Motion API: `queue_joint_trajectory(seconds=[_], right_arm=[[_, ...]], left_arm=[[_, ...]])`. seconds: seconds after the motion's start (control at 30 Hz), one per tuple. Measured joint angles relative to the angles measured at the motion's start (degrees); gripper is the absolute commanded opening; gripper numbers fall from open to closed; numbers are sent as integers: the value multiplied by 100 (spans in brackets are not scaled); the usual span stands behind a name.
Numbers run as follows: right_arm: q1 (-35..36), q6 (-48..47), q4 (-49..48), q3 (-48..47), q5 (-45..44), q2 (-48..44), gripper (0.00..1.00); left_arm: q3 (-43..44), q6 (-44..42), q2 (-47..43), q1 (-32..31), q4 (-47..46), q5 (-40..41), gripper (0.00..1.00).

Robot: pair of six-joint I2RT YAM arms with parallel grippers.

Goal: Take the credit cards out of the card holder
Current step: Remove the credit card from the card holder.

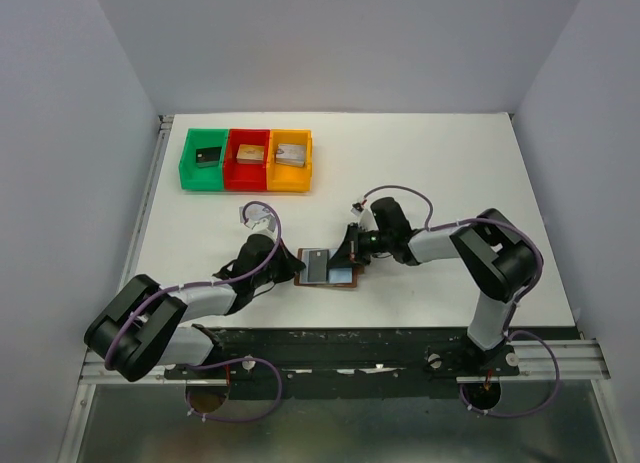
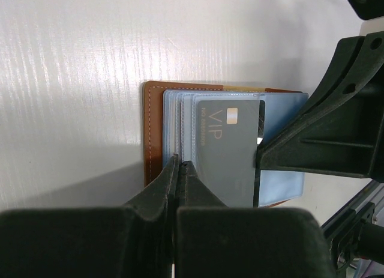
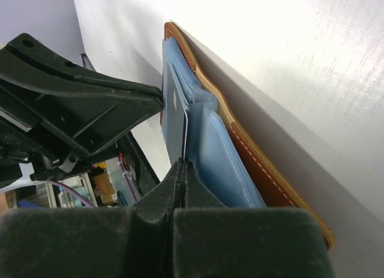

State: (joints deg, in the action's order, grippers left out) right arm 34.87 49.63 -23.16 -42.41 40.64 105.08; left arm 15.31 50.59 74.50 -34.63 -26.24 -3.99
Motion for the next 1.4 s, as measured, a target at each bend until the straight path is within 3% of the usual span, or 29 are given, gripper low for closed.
queue_joint_trajectory(seconds=[0.63,0.9,1.17,1.4], right_arm=[[-87,-317,603,-46,-144,-214,0],[-111,181,-284,140,59,-201,1],[-125,476,-708,157,149,-157,22],[-125,492,-728,157,170,-79,29]], left_arm=[[2,31,9,0,0,0,0],[114,26,192,0,-42,-42,0],[179,15,343,0,-107,-68,0],[190,9,402,0,-175,-101,0]])
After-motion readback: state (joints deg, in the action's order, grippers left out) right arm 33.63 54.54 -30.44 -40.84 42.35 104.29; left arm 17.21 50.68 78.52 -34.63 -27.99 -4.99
